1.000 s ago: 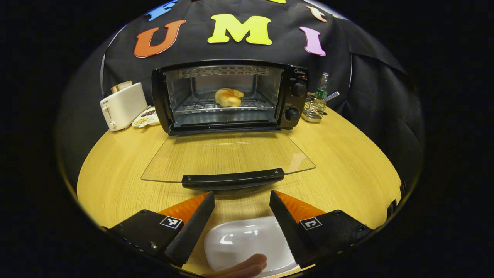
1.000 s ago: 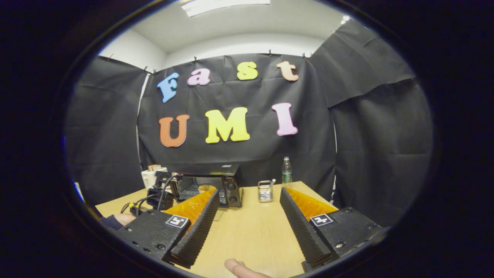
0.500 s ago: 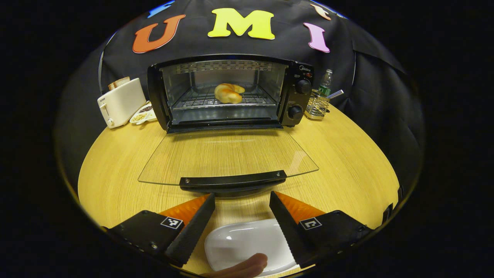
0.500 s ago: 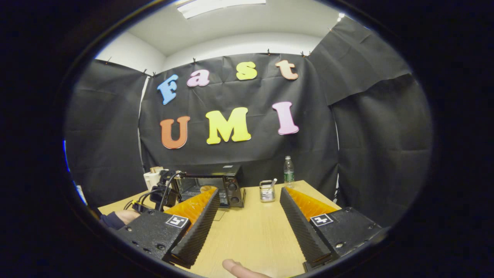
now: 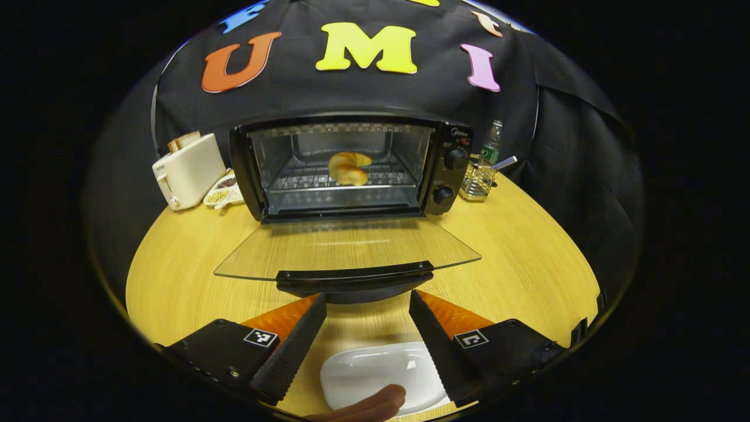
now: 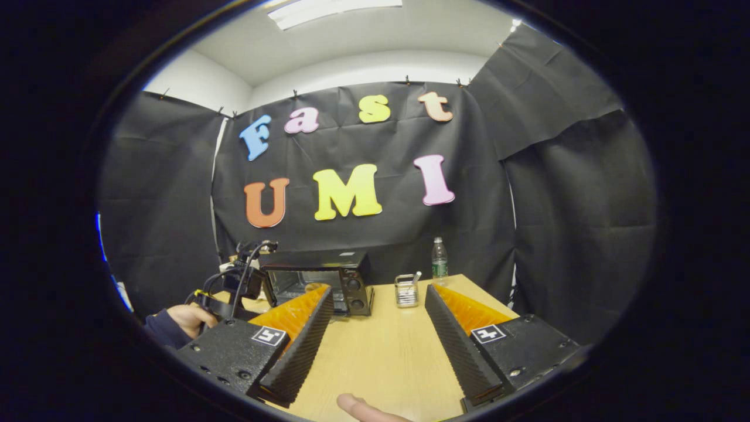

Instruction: Open the electric oven with the left hand, put the food in, and close the electric oven.

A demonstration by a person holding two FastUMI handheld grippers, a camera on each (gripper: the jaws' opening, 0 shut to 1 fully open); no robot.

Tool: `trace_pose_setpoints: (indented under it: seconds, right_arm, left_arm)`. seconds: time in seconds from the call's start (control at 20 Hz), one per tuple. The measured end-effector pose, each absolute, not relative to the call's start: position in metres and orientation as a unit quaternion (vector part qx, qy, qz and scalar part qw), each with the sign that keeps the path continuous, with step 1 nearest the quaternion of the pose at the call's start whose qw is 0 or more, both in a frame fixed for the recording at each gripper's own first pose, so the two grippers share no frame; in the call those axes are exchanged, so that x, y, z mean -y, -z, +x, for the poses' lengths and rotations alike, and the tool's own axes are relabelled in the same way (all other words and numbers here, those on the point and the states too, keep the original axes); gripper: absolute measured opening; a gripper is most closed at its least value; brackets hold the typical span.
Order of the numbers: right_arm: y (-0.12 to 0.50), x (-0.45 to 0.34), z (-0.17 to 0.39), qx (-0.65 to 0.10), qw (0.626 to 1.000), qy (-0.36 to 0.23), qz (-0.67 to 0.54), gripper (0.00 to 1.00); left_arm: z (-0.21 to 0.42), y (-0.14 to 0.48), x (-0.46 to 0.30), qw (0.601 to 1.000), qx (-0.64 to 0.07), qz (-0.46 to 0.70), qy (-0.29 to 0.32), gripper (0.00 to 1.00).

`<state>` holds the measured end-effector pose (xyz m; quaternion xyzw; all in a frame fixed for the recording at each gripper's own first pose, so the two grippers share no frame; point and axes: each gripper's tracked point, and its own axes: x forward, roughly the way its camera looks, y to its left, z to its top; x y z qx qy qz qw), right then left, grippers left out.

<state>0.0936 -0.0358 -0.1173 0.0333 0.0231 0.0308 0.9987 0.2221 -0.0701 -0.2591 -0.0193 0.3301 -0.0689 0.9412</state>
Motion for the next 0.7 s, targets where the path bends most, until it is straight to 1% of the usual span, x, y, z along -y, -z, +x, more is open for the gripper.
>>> trace_pose_setpoints:
  seconds: [0.45,0.7]
  right_arm:
    - [0.12,0.034,0.098,-0.031,0.998,-0.032,0.037,0.96]
    - [0.121,0.036,0.1,-0.037,0.998,-0.026,0.035,0.95]
  left_arm:
    - [0.277,0.195,0.052,0.961,-0.27,-0.018,0.057,0.93]
    - [0.313,0.176,0.045,0.967,-0.25,-0.014,0.05,0.93]
